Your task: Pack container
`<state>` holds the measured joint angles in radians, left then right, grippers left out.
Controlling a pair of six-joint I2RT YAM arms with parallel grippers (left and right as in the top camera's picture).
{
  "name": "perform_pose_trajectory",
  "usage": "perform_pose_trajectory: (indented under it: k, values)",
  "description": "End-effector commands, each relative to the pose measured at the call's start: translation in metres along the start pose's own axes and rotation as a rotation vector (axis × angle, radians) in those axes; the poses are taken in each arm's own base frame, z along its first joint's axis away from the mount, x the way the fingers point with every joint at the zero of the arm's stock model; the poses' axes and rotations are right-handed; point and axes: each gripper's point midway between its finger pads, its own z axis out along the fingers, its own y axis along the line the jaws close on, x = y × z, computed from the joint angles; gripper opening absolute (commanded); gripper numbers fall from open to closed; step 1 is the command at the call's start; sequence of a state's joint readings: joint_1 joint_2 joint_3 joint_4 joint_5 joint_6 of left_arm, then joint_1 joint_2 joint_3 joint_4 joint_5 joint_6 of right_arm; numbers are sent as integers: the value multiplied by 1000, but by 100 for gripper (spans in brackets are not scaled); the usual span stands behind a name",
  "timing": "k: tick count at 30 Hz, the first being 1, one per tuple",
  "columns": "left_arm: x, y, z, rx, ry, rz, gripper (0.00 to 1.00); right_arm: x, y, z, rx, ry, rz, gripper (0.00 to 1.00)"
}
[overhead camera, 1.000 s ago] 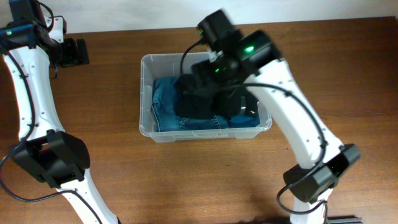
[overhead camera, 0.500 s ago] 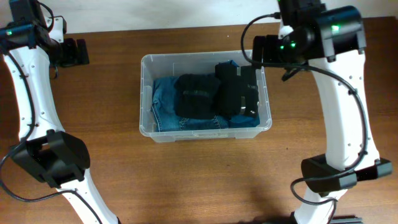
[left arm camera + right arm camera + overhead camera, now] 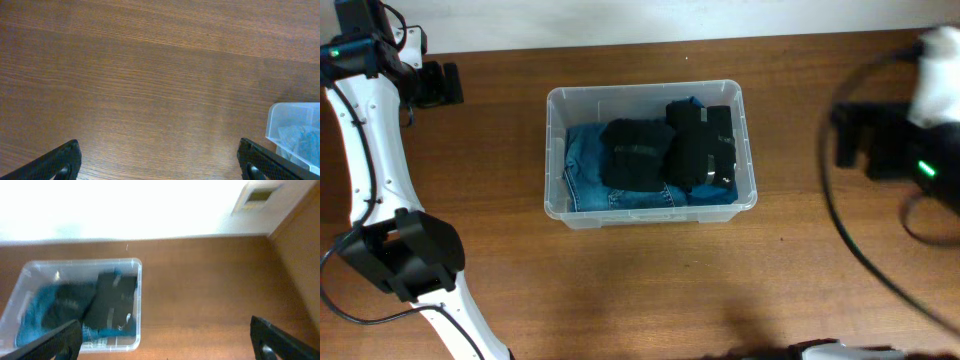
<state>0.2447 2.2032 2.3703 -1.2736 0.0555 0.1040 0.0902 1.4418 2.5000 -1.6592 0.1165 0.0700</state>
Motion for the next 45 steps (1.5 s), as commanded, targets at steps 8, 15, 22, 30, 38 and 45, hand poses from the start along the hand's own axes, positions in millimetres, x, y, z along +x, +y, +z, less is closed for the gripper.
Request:
perform_pose_trajectory:
  k: [8,15,22,30,38,45]
  values:
    - [2,2,7,9,12,-5,100,8,-14,2,7,-490,61,98]
    - [2,2,7,9,12,-5,99,73,1,46,-107,-709,30,99]
    - [2,2,7,9,12,-5,99,157,2,88,-124,-714,21,98]
    - [2,2,7,9,12,-5,99,220,2,130,-123,-656,27,98]
    - [2,2,7,9,12,-5,99,259,2,162,-123,-584,35,98]
    - [2,2,7,9,12,-5,99,271,2,171,-123,-532,40,99]
